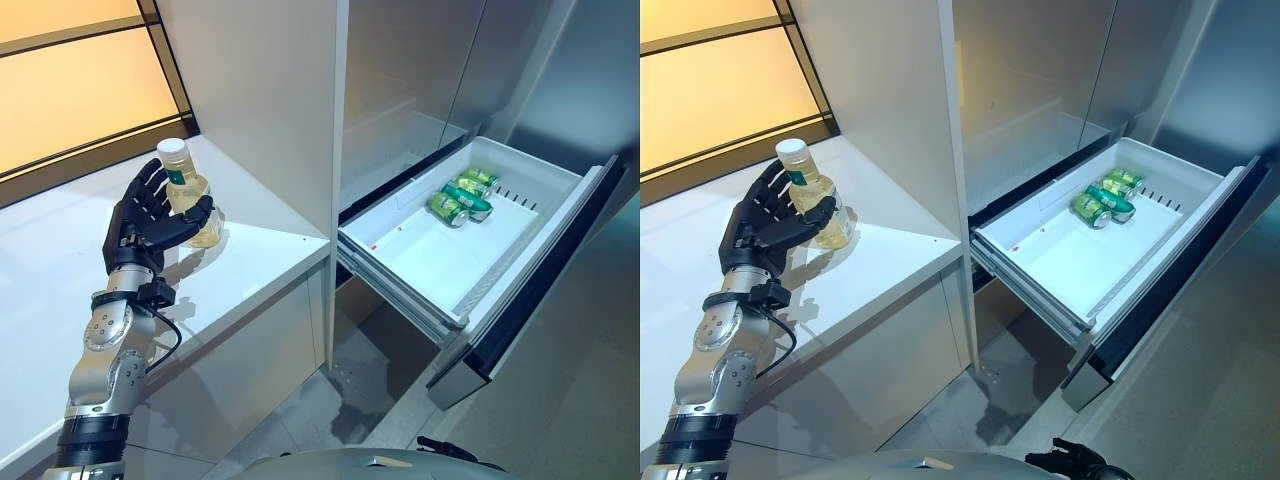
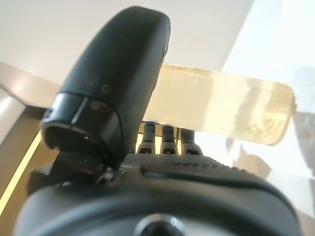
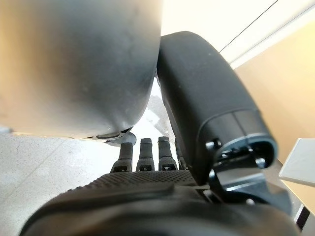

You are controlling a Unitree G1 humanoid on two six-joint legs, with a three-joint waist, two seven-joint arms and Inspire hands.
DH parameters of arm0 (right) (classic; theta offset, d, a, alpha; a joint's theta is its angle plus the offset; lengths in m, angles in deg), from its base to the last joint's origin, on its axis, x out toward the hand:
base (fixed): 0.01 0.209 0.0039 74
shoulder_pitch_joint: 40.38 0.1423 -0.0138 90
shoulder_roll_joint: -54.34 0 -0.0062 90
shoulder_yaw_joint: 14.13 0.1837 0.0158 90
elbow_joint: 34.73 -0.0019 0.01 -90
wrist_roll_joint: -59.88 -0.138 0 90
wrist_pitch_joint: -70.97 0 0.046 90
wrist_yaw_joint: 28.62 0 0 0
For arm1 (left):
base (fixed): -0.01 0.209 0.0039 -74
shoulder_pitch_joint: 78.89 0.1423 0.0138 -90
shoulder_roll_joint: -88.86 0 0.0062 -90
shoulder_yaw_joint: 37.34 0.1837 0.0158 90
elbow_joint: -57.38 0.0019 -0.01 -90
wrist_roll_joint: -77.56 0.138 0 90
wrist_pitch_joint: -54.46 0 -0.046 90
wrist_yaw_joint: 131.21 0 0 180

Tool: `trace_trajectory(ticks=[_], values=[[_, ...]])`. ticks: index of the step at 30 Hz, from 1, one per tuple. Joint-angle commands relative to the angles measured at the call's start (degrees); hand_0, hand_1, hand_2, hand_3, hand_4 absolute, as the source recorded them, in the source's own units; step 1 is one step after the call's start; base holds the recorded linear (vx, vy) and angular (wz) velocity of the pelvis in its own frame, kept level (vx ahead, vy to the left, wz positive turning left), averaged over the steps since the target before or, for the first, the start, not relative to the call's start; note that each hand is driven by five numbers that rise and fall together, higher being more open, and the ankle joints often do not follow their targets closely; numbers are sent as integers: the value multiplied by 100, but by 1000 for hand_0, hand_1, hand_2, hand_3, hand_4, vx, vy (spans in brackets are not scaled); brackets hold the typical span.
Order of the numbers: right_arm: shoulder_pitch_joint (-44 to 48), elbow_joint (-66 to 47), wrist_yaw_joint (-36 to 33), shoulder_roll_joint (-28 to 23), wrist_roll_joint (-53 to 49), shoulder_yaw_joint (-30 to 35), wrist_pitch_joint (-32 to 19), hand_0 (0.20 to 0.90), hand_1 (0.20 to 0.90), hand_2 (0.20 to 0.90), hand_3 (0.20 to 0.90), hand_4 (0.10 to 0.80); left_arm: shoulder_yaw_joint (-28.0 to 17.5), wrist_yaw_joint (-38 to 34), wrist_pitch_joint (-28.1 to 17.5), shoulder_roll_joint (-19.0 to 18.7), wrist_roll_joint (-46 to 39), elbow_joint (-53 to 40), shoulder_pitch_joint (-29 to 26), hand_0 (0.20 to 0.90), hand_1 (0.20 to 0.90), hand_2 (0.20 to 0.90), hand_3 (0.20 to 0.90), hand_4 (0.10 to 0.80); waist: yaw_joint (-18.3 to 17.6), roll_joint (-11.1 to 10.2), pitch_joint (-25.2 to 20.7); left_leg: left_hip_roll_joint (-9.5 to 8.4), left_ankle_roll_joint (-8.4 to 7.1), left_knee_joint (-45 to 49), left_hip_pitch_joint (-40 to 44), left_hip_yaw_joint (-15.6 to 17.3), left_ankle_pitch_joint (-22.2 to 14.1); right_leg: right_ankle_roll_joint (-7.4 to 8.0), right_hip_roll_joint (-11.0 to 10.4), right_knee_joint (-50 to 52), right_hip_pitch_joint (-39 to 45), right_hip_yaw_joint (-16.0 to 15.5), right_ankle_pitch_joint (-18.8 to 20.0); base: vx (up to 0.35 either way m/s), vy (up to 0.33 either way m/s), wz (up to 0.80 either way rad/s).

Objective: Put drinks into fridge and close the fridge

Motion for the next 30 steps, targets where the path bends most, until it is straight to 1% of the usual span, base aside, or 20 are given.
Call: trace_trajectory(ticks=[1,6,11,19,23,30], values=[[139,-142,-69,-25,-91,-130,57,900,900,900,900,800,-130,9,-345,-481,-59,-151,-609,900,900,900,900,800,-71,-85,55,-585,387,33,1,20,-598,44,264,80,142,298,-485,0,0,0],[144,-162,-70,-32,-79,-147,85,900,900,900,900,800,-82,-231,-291,-519,155,38,-668,900,900,900,900,800,-98,-77,55,-589,393,33,8,26,-596,44,265,82,140,296,-480,0,0,0],[144,-159,-67,-36,-79,-180,84,900,900,900,900,800,1,-269,-262,-530,167,144,-769,900,900,900,900,800,-129,-76,53,-583,394,33,15,51,-589,50,264,88,137,304,-473,0,0,0],[142,-153,-62,-39,-55,-202,117,900,900,900,900,800,30,-428,-481,-495,237,252,-894,900,900,900,900,800,-169,-80,39,-574,389,33,43,77,-604,49,267,89,148,309,-480,0,0,0],[135,-124,-30,-46,-30,-208,83,900,900,900,900,800,34,-446,-548,-459,141,307,-931,900,900,900,900,800,-190,-80,34,-571,388,33,55,82,-606,44,270,96,149,324,-484,0,0,0],[136,-52,10,-51,4,-244,41,900,900,900,900,800,90,-602,-820,-409,189,476,-1094,900,900,900,900,800,-237,-91,15,-567,386,33,81,104,-624,48,274,91,164,353,-491,0,0,0]])
